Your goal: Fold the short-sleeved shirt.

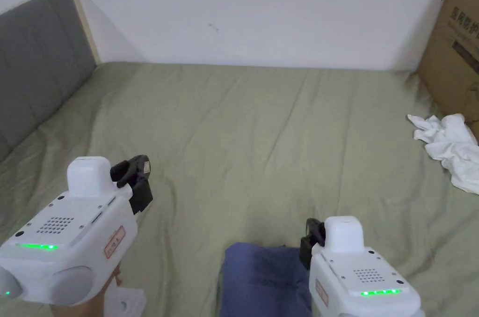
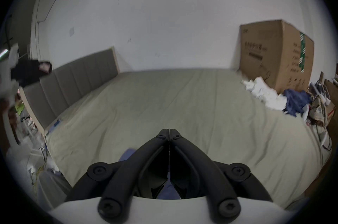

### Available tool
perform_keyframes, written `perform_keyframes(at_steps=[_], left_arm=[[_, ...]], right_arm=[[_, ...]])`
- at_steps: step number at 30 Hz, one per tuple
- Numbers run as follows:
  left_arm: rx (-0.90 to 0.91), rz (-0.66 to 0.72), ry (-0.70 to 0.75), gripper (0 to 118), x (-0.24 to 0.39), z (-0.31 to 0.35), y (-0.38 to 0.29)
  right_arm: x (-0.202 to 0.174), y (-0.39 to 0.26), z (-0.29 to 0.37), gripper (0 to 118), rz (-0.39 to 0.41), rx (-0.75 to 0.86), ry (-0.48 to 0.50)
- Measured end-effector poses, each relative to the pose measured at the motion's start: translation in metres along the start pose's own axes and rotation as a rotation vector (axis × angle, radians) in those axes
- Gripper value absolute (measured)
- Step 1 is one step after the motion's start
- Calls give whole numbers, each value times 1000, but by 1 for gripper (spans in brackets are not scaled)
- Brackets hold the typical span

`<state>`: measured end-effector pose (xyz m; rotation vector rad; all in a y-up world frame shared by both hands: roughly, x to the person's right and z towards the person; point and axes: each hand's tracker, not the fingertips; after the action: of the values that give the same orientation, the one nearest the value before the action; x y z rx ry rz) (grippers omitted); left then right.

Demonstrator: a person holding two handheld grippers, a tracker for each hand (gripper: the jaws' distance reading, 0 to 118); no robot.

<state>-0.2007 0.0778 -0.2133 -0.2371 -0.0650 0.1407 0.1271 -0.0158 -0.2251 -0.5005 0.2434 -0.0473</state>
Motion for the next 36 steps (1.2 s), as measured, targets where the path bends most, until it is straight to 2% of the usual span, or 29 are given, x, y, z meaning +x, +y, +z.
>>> perform_keyframes(at_steps=[3, 11, 15, 17, 19, 22, 23, 24, 26, 28, 30, 36], left_arm=[[-25, 16, 4, 5, -7, -4, -8], [-180, 90, -36, 5, -21, -17, -39], [-321, 191, -91, 6, -22, -32, -66], [-409, 264, -120, 15, -21, -43, -84], [-496, 331, -149, 39, -18, -55, -101], [-637, 416, -184, 58, -8, -74, -125], [-672, 437, -201, 78, -6, -80, -133], [-685, 466, -213, 85, -3, -85, -140], [-740, 515, -241, 87, 0, -96, -152], [-801, 551, -259, 97, 2, -107, -163], [-858, 562, -306, 99, 3, -117, -171], [-953, 422, -362, 99, 11, -136, -183]], right_arm=[[-6, -31, -26, 3, 16, -78, 22], [-7, -92, -80, 3, 8, -315, -12], [-13, -107, -83, 3, 43, -252, -34], [-16, -108, -82, 3, 53, -254, -42], [-14, -108, -82, 3, 44, -253, -41], [-10, -108, -80, 3, 16, -253, -28], [-9, -108, -80, 3, 14, -253, -24], [-8, -107, -80, 2, 11, -254, -20], [-7, -108, -79, 3, 4, -256, -13], [-6, -108, -78, 3, -1, -256, -7], [-6, -107, -78, 3, -1, -258, -1], [-1, -109, -78, 3, -16, -258, 20]])
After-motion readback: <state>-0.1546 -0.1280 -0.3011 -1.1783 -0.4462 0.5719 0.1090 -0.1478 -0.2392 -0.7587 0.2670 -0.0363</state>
